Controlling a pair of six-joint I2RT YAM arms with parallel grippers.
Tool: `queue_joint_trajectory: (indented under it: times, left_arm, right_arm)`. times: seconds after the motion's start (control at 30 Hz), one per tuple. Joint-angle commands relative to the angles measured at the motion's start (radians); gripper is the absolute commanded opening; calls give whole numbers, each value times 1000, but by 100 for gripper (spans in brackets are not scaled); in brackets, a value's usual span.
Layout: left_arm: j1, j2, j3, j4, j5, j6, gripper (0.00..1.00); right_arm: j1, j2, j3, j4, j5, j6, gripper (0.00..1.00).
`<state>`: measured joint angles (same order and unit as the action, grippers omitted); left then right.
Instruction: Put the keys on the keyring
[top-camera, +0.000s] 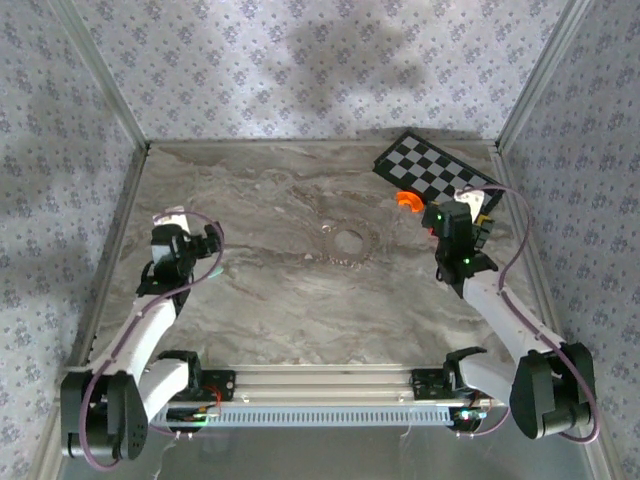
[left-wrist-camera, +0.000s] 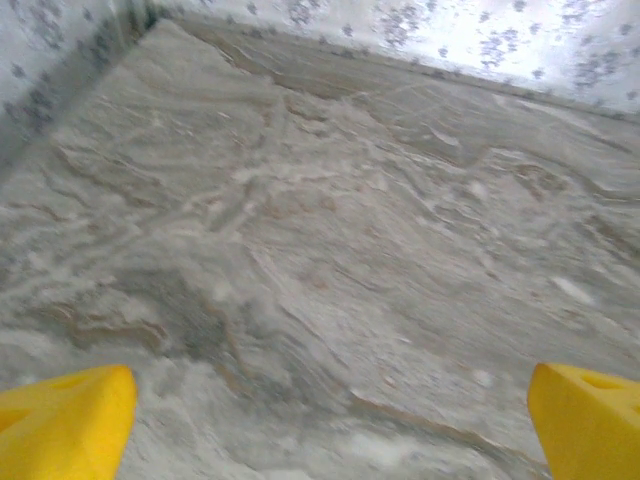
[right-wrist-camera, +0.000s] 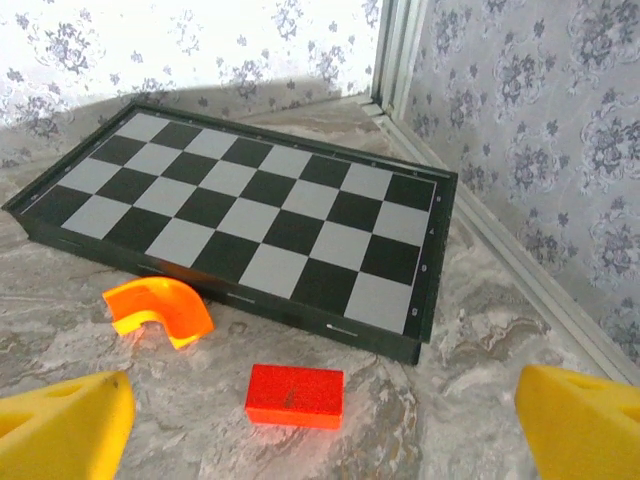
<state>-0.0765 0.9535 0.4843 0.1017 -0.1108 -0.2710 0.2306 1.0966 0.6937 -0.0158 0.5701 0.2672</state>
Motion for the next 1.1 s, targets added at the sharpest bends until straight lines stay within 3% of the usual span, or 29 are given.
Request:
queue_joint_trajectory:
  times: [0.0,0.3,0.6,0.77,1.07]
  left_arm:
    - [-37,-41,85,-205,65,-104,100]
    - [-196,-53,138,-324,201,-148,100]
    - [-396,-24,170,-368,206,-160,100]
    - [-435,-30,170,-383,224,-162,100]
    - [-462,-143,88,-339,266,-194,100]
  right_arm:
    - [14,41,81,-299,-66,89,100]
    - [83,129,178,-428,-301,63,100]
    - [245,186,225,-550,-376,29,100]
    - [284,178,219,-577,-426,27,98]
    - [321,211,243,-617,-461,12,84]
